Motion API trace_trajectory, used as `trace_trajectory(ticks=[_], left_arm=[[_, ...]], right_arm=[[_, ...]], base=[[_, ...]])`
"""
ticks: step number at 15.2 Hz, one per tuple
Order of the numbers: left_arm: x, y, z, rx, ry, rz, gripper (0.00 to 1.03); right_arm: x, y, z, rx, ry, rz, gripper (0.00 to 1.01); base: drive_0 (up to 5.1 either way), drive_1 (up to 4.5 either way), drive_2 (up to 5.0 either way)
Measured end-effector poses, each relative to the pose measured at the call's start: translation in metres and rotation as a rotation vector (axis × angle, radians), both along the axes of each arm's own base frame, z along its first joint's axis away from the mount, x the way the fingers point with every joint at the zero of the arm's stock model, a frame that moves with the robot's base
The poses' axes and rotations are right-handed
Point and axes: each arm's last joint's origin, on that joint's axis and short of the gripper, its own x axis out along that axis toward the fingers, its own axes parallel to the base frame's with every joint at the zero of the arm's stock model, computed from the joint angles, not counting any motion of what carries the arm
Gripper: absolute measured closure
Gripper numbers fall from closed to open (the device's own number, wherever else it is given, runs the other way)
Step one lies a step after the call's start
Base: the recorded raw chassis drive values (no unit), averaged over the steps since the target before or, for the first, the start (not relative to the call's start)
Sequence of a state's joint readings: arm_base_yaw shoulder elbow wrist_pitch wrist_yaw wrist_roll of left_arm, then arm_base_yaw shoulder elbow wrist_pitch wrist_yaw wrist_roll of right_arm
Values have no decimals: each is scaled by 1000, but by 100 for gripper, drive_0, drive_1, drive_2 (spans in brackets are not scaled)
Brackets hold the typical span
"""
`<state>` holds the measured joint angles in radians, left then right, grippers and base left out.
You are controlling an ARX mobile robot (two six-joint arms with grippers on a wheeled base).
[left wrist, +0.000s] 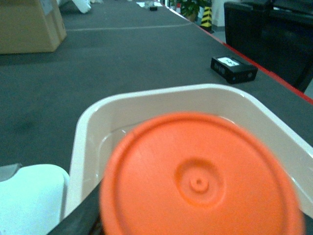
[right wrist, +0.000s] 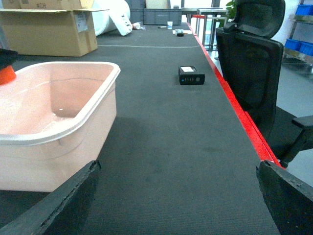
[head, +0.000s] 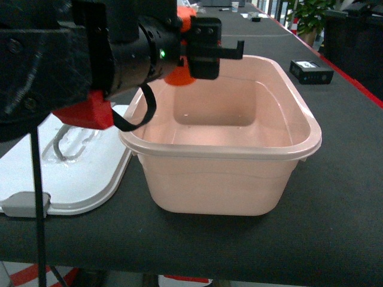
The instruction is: Pick capacitor and pack into box
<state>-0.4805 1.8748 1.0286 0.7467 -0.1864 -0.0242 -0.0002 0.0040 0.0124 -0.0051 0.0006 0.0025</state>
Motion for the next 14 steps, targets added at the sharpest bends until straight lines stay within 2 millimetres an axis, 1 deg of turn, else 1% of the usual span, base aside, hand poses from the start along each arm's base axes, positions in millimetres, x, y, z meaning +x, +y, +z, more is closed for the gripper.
trace_trajectory(ticks=[3,5,8,11,12,14], left_arm=[[0,-1,-2,1,8,-6,33],[-1,1,4,-12,-15,-2,25],[-3,11,15,-27,-45,17,14],[-4,20,21,-39,-70,29,7],[-5,26,24,-42,-80,40,4],[-7,41,29,-48,-100,67,4]], right_arm=[[0,0,0,0,0,0,3],[0,0,0,0,0,0,3],[0,0,0,0,0,0,3],[0,0,0,0,0,0,3],[0,0,0,0,0,0,3],[0,0,0,0,0,0,3]], base=[[0,0,0],[0,0,0],[0,0,0],[0,0,0],[0,0,0],[0,0,0]])
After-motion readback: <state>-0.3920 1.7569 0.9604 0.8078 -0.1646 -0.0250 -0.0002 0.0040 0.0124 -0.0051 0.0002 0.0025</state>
